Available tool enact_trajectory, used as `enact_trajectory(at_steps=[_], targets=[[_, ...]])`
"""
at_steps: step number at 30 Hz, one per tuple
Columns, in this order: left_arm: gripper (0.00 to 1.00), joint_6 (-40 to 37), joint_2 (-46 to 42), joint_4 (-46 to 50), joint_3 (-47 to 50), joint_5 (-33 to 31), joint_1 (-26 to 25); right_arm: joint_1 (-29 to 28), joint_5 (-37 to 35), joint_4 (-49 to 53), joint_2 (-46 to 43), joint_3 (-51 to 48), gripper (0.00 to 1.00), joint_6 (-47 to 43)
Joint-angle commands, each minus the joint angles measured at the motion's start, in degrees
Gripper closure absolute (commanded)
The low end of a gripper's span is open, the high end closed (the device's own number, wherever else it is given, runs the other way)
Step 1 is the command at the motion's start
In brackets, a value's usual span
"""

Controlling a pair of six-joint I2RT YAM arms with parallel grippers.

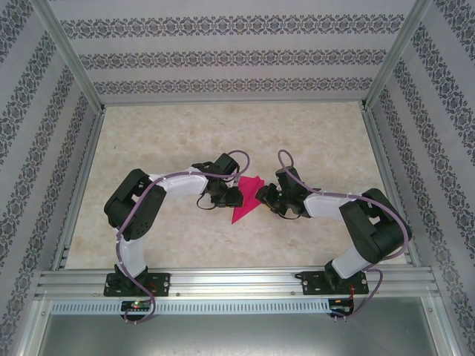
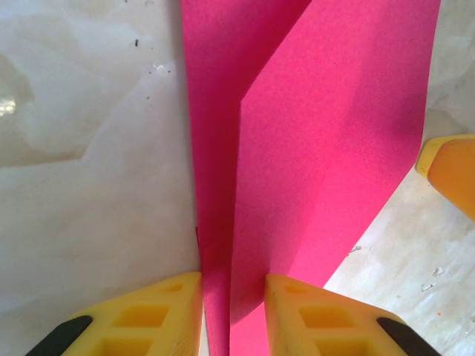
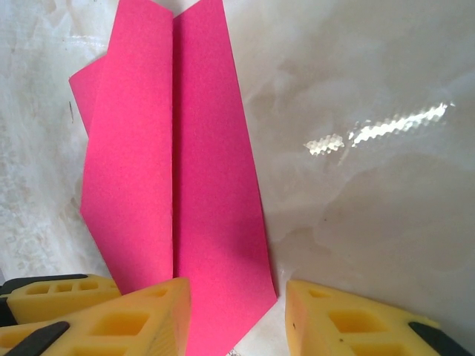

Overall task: Fold a paper plane with a square sheet of paper (pick it up from the middle)
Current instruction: Turn over the paper at the center of the table.

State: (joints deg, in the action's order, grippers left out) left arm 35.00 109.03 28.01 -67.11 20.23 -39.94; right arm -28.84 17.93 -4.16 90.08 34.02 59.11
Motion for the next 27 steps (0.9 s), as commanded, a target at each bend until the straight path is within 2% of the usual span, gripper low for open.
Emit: enact_trajectory(at_steps=[1, 12, 20, 27], targets=[[0.71, 0.0, 0.3, 0.0, -0.1, 2.2, -1.9, -1.1, 3.0, -7.8, 3.7, 1.3, 0.61, 0.9], [0.72, -0.4, 0.3, 0.0, -0.5, 3.7, -2.0, -0.9, 2.7, -8.5, 3.0, 0.6, 0.61, 0.9], [0.72, 0.1, 0.5, -1.6, -0.4, 6.9, -2.1, -0.5, 4.2, -12.6, 2.6, -1.0, 0.6, 2.1], [0.71, 0.2, 0.3, -1.4, -0.1, 6.0, -2.1, -0.1, 4.2, -14.2, 1.6, -2.2, 0.6, 2.3]])
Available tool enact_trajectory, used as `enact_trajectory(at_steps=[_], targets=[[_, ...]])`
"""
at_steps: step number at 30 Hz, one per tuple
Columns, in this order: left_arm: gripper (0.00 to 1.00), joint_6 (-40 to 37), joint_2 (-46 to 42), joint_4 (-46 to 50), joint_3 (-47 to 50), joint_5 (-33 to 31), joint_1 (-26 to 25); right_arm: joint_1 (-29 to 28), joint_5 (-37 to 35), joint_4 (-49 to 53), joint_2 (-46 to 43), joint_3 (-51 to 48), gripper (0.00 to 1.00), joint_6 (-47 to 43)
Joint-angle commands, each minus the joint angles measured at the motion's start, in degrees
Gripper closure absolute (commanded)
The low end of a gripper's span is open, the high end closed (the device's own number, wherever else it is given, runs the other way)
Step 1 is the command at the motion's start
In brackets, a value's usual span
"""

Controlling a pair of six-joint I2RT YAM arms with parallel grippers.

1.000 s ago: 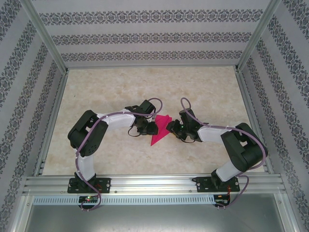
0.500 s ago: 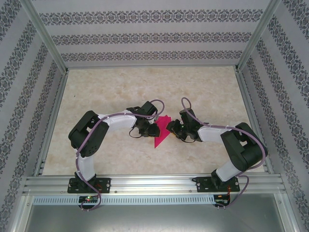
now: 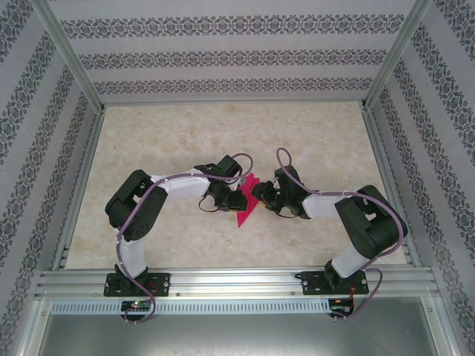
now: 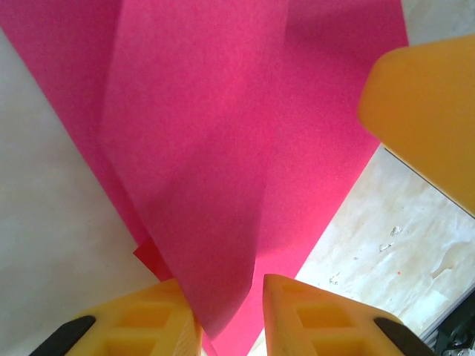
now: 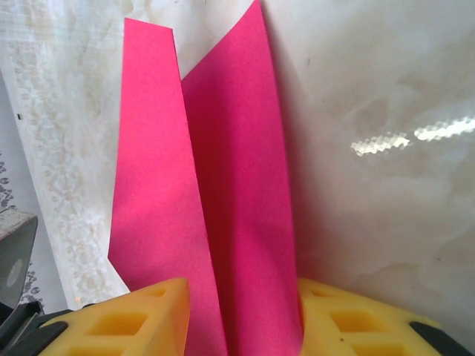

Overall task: Fold a paper plane with a square sheet of paper (pick it up from the middle)
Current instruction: Turn over the paper at the center of the table.

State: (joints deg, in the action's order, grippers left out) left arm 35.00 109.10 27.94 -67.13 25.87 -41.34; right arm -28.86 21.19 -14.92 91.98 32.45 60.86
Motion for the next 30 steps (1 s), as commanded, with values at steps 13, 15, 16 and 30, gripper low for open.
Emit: enact_trajectory(at_steps=[13, 15, 16, 30], targets=[[0.69, 0.7, -2.6, -1.1, 1.4, -4.1, -0.6, 0.6, 3.6, -6.5, 3.0, 0.8, 0.57, -4.5], [0.69, 0.3, -2.8, -0.3, 1.3, -5.0, -0.5, 0.7, 4.7, -7.2, 4.1, 1.5, 0.57, -5.2], [0.68, 0.1, -3.1, 0.3, 1.2, -5.6, -0.5, 0.7, 5.0, -7.4, 4.7, 1.8, 0.58, -5.2], [0.7, 0.1, -6.9, -0.2, 4.0, -9.8, -0.2, 0.0, 7.3, -12.1, 6.3, 2.2, 0.6, -5.1]])
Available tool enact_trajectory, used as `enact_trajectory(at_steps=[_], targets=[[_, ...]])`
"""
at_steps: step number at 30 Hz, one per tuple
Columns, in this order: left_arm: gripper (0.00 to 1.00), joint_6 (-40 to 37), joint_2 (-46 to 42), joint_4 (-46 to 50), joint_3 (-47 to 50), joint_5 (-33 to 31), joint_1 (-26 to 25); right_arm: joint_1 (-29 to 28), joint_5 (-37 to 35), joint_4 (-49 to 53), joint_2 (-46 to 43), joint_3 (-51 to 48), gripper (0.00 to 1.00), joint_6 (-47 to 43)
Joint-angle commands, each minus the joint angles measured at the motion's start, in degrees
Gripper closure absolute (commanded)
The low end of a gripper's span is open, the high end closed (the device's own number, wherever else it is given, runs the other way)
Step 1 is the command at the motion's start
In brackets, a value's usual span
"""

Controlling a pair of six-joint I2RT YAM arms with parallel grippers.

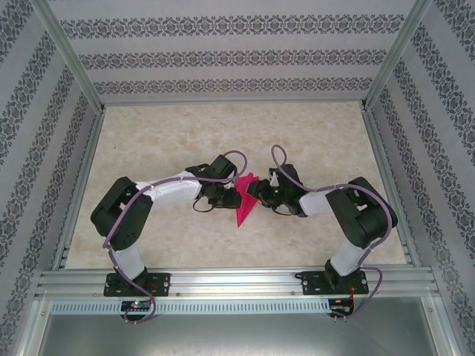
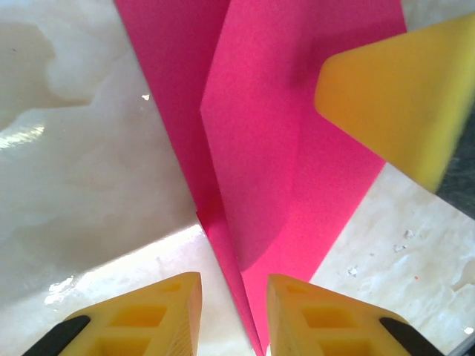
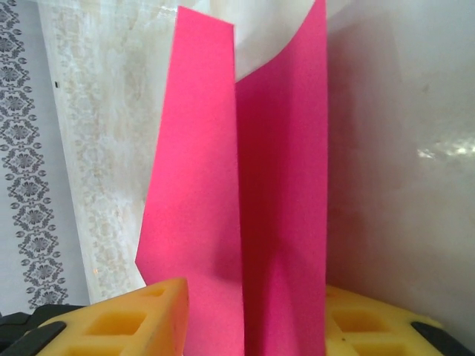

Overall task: Fold a paper plane with a square sheet of paper (pick it up from the middle)
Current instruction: Turn over the paper at the center of the table.

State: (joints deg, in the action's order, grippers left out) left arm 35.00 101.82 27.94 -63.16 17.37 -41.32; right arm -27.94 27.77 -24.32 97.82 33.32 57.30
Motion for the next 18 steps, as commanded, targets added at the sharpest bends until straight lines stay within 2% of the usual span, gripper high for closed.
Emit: enact_trajectory(at_steps=[1, 18], targets=[[0.69, 0.1, 0.8, -0.7, 0.0, -0.8, -0.2, -1.0, 0.6, -2.6, 0.6, 1.4, 0.59, -1.5], [0.72, 0.1, 5.2, -1.4, -1.1, -2.1, -0.2, -2.2, 1.3, -2.4, 3.1, 3.2, 0.66, -2.5]])
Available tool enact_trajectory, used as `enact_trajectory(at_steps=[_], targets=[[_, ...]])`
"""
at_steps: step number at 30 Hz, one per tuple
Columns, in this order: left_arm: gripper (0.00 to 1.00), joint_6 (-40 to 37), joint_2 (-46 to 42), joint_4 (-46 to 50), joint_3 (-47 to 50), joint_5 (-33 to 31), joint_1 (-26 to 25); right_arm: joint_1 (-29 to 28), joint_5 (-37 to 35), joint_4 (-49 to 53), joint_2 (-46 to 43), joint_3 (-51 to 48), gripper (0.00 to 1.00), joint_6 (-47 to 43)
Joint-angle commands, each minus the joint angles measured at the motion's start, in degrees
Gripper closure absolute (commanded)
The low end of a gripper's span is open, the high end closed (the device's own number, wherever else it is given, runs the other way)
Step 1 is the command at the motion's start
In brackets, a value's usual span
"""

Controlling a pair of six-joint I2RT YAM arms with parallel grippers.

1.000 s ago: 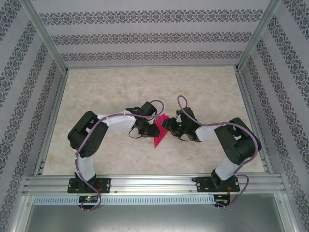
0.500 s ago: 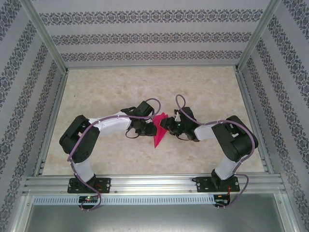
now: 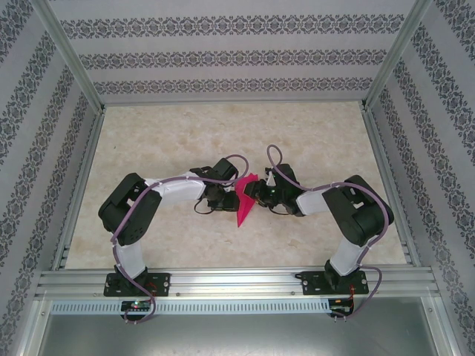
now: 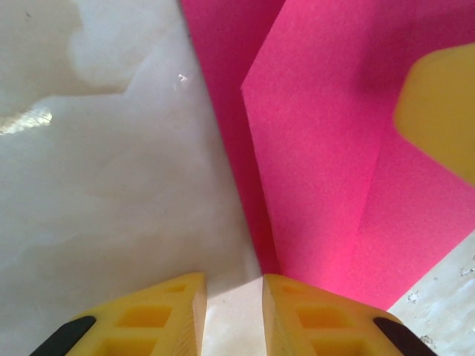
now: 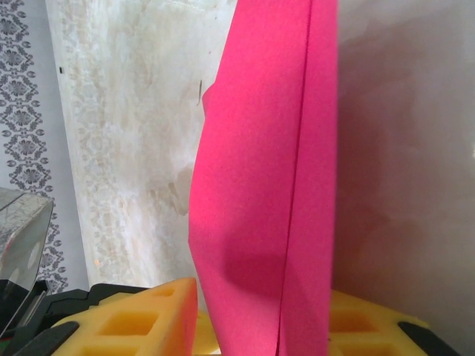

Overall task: Fold a paper plane with a square sheet of paper (pick it up from the middle)
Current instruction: Turn over the paper at the center of the table.

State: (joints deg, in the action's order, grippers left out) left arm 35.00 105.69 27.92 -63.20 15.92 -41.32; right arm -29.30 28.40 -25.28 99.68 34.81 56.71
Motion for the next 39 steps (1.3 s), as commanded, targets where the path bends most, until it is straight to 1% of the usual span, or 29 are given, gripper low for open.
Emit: enact_trajectory(at_steps=[1, 9, 12, 16, 19, 22, 28, 33, 36, 39], targets=[[0.72, 0.0, 1.5, -1.3, -1.1, -0.7, -0.2, -1.0, 0.8, -1.4, 1.5, 2.0, 0.67, -2.0], [0.71, 0.3, 1.0, -0.8, -1.0, -0.9, -0.2, -1.5, 0.2, 0.3, 2.2, 3.2, 0.76, -3.2], [0.71, 0.5, -0.3, -0.8, -0.6, -1.1, -0.2, -1.6, -0.2, 1.3, 1.4, 3.1, 0.82, -4.0], [0.7, 1.6, -3.0, -1.8, 0.4, -1.3, -0.2, -1.6, -1.3, 5.5, -0.7, 3.9, 0.89, -6.2], [0.69, 2.7, -5.8, -3.0, 1.8, -1.8, -0.2, -1.6, -3.5, 10.0, -3.4, 4.7, 0.92, -7.8], [0.68, 3.7, -8.8, -3.6, 2.8, -4.2, -0.2, -1.7, -5.1, 14.6, -6.2, 5.7, 0.94, -9.8], [0.67, 6.0, -14.4, -4.4, 4.7, -9.8, -0.2, -1.9, -10.1, 26.7, -12.2, 8.7, 0.96, -15.5], [0.65, 7.1, -19.7, -6.1, 6.7, -13.7, -0.2, -2.2, -16.2, 37.0, -17.1, 10.9, 0.94, -19.8], [0.65, 7.5, -22.7, -7.0, 8.3, -16.0, -0.2, -2.1, -19.3, 40.7, -19.4, 11.6, 0.95, -21.1], [0.63, 8.5, -24.9, -7.8, 9.7, -18.8, -0.2, -2.1, -20.6, 42.3, -20.4, 12.3, 0.94, -22.3]])
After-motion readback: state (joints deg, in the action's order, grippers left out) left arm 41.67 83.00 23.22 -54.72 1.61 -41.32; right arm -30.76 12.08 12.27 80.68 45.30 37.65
